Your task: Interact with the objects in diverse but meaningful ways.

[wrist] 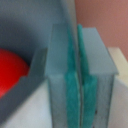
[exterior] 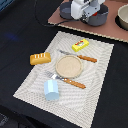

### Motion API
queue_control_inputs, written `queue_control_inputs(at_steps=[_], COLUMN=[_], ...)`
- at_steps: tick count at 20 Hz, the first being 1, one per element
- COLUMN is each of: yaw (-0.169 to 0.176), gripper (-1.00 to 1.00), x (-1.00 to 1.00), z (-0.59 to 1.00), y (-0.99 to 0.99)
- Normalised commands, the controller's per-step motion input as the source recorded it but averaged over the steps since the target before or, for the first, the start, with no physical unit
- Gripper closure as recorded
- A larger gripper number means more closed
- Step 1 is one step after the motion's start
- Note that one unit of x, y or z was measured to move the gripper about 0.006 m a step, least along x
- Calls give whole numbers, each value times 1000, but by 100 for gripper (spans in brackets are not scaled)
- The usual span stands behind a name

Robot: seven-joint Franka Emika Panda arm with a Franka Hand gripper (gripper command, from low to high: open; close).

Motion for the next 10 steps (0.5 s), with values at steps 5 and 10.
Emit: queue_control_inputs(at_steps=[5,10], yaw=[109,114], gripper=[100,100], x=[-643,-649], z=[-18,0], y=[291,307])
